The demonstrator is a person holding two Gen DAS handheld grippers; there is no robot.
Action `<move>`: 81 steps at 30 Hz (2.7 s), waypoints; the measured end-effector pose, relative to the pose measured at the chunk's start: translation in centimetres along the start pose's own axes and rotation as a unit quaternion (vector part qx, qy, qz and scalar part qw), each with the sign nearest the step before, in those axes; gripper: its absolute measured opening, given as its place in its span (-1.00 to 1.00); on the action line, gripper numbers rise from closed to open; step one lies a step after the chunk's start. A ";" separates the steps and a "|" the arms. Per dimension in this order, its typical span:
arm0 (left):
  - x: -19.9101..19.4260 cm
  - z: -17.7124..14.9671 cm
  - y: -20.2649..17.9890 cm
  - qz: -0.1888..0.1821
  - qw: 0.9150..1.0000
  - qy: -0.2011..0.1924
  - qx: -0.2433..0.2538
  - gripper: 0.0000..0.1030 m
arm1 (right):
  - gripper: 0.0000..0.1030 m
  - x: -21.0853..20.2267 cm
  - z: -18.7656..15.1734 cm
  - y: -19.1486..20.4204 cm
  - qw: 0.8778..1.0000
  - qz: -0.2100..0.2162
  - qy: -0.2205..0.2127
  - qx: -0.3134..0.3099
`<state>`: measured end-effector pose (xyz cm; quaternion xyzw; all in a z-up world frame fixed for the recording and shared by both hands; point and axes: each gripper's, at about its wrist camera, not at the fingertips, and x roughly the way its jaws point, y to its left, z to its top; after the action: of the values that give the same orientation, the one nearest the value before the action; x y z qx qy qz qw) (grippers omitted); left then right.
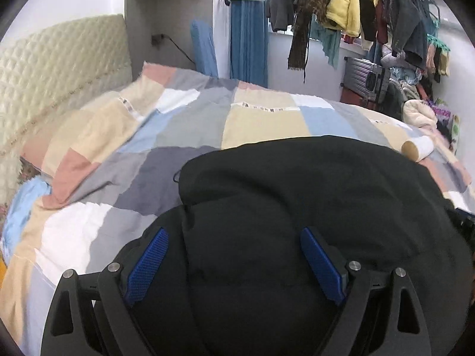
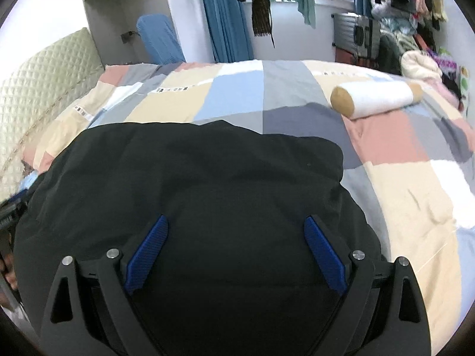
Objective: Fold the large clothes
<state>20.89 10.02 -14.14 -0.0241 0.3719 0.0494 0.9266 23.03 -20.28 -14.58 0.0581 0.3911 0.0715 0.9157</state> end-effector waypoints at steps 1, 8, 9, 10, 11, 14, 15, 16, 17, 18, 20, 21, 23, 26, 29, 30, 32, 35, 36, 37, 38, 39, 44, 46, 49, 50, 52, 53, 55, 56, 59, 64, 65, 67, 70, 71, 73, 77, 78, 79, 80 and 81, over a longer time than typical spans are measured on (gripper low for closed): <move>0.1 0.0 -0.2 0.003 1.000 -0.001 0.004 0.77 | 0.82 0.1 0.0 -0.1 1.000 0.000 0.001 0.002; 0.9 -0.6 0.3 -0.011 1.000 0.005 -0.008 0.82 | 0.93 1.6 -0.8 -1.2 0.999 0.018 0.006 0.036; 1.0 -0.7 0.3 -0.011 1.000 0.004 -0.009 0.82 | 0.94 1.8 -0.8 -1.4 0.999 0.019 0.006 0.041; 1.1 -0.8 0.2 -0.011 1.000 0.003 -0.009 0.83 | 0.95 2.0 -0.9 -1.4 0.999 0.020 0.006 0.045; 1.2 -0.9 0.2 -0.011 1.000 0.003 -0.010 0.83 | 0.95 2.1 -1.0 -1.4 0.999 0.020 0.005 0.045; 1.2 -1.3 0.1 -0.006 1.000 -0.001 -0.009 0.84 | 0.97 2.2 -1.2 -1.0 0.999 0.013 0.003 0.039; 1.1 -1.3 -0.1 -0.003 1.000 -0.002 -0.008 0.84 | 0.98 2.2 -1.2 -0.9 0.999 0.011 0.003 0.037; 1.1 -1.4 -0.2 -0.001 1.000 -0.002 -0.006 0.84 | 0.98 2.2 -1.2 -0.9 0.999 0.009 0.004 0.035; 1.1 -1.4 -0.2 0.000 1.000 -0.002 -0.005 0.84 | 0.99 2.2 -1.2 -0.8 0.999 0.008 0.005 0.034; 1.2 -1.5 -0.2 -0.001 1.000 -0.001 -0.006 0.84 | 0.99 2.3 -1.2 -0.8 0.999 0.008 0.006 0.035; 1.2 -1.6 -0.2 -0.003 1.000 -0.002 -0.008 0.84 | 0.99 2.3 -1.1 -0.8 0.999 0.008 0.006 0.035; 1.3 -1.6 -0.2 -0.004 1.000 -0.002 -0.009 0.84 | 0.99 2.3 -1.2 -0.8 0.999 0.008 0.005 0.036; 1.3 -1.7 -0.1 -0.007 1.000 -0.003 -0.011 0.84 | 0.99 2.3 -1.2 -0.9 0.999 0.006 0.003 0.035; 1.5 -1.7 0.0 -0.009 1.000 0.001 -0.014 0.85 | 0.99 2.4 -1.2 -0.8 0.999 0.006 0.002 0.035; 1.5 -1.7 0.0 -0.009 1.000 0.003 -0.015 0.85 | 0.99 2.4 -1.2 -0.6 1.000 -0.002 0.004 0.030; 1.5 -1.7 0.1 -0.009 1.000 0.003 -0.015 0.85 | 0.99 2.3 -1.2 -0.7 1.000 -0.005 0.002 0.028; 0.9 -1.7 0.3 -0.001 1.000 -0.004 -0.020 0.85 | 0.99 2.1 -1.2 -0.7 1.000 -0.007 0.001 0.027; -0.3 -1.9 0.9 0.018 1.000 -0.020 -0.017 0.85 | 0.99 1.2 -1.2 -1.2 0.999 -0.013 -0.007 0.031; -0.7 -2.1 1.2 0.024 0.999 -0.023 -0.016 0.85 | 0.99 0.8 -1.1 -1.3 0.999 -0.015 -0.011 0.028; -1.0 -2.3 1.6 0.032 0.999 -0.026 -0.016 0.85 | 0.99 0.5 -1.1 -1.5 0.999 -0.018 -0.013 0.025; -1.3 -2.7 2.0 0.038 0.999 -0.029 -0.018 0.86 | 0.99 0.5 -1.1 -1.7 0.999 -0.018 -0.013 0.025; -1.5 -3.1 2.5 0.040 0.998 -0.033 -0.020 0.86 | 0.99 0.5 -1.1 -2.0 0.999 -0.017 -0.010 0.031; -0.5 -3.8 4.3 -0.003 0.998 -0.010 -0.056 0.95 | 0.99 1.2 -1.4 -1.8 1.000 -0.007 0.001 0.028; -0.7 -3.8 4.1 0.003 0.998 -0.010 -0.055 0.95 | 0.99 0.9 -1.4 -1.9 0.999 -0.008 -0.002 0.033; -2.1 -3.3 3.7 0.003 0.999 -0.022 -0.047 0.92 | 0.99 -0.4 -1.6 -1.8 0.999 -0.011 -0.010 0.037; -2.7 -3.1 3.6 0.003 0.999 -0.027 -0.043 0.92 | 0.99 -1.4 -1.6 -1.5 0.999 -0.018 -0.016 0.032; -4.8 -2.4 3.3 0.001 0.998 -0.042 -0.041 0.92 | 0.99 -3.1 -1.5 -0.8 0.999 -0.017 -0.030 0.020; -5.8 -2.0 3.2 -0.005 0.998 -0.047 -0.041 0.92 | 0.99 -4.4 -1.4 -0.4 0.999 -0.014 -0.041 0.017; -8.6 -1.0 3.2 -0.028 0.996 -0.069 -0.046 0.92 | 0.99 -7.2 -0.9 0.1 0.998 -0.009 -0.062 0.019; -10.8 -0.5 3.4 -0.047 0.994 -0.086 -0.056 0.93 | 0.99 -9.2 -0.5 0.5 0.997 -0.002 -0.073 0.025; -15.5 1.0 3.4 -0.077 0.988 -0.110 -0.076 0.93 | 0.99 -14.2 0.5 1.7 0.994 0.020 -0.102 0.027; -24.1 3.1 2.4 -0.077 0.985 -0.141 -0.062 0.93 | 0.99 -22.7 1.9 4.8 0.986 0.036 -0.160 0.003; -26.1 3.4 2.1 -0.075 0.985 -0.149 -0.052 0.93 | 0.99 -24.5 2.0 5.5 0.984 0.037 -0.173 -0.002; -29.8 3.8 1.6 -0.083 0.983 -0.160 -0.043 0.93 | 1.00 -28.0 2.0 6.8 0.980 0.044 -0.195 -0.013; -34.0 3.8 1.0 -0.086 0.981 -0.170 -0.031 0.93 | 1.00 -32.5 1.5 8.4 0.975 0.070 -0.209 -0.027; -35.8 3.5 0.8 -0.080 0.979 -0.186 -0.032 0.93 | 1.00 -34.3 1.0 9.0 0.972 0.077 -0.220 -0.033; -38.6 3.1 0.5 -0.064 0.975 -0.212 -0.031 0.93 | 1.00 -36.4 0.3 9.7 0.968 0.081 -0.233 -0.039; -43.1 1.7 -0.2 -0.062 0.969 -0.240 -0.013 0.95 | 1.00 -40.6 -1.5 11.0 0.960 0.093 -0.259 -0.053; -44.1 1.2 -0.3 -0.066 0.967 -0.245 -0.010 0.95 | 1.00 -41.4 -1.9 11.1 0.959 0.090 -0.265 -0.055; -44.9 0.8 -0.4 -0.069 0.965 -0.252 -0.008 0.97 | 1.00 -42.1 -2.3 11.3 0.957 0.086 -0.273 -0.055; -45.5 0.4 -0.5 -0.069 0.964 -0.258 -0.008 0.98 | 1.00 -42.9 -2.8 11.5 0.954 0.082 -0.282 -0.056; -45.9 0.1 -0.5 -0.068 0.963 -0.261 -0.008 0.98 | 1.00 -43.6 -3.4 11.7 0.952 0.081 -0.290 -0.059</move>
<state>-11.98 6.17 17.65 -0.0426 0.1147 -0.0060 0.9925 -10.23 -16.27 15.85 0.0540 0.0975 0.1488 0.9826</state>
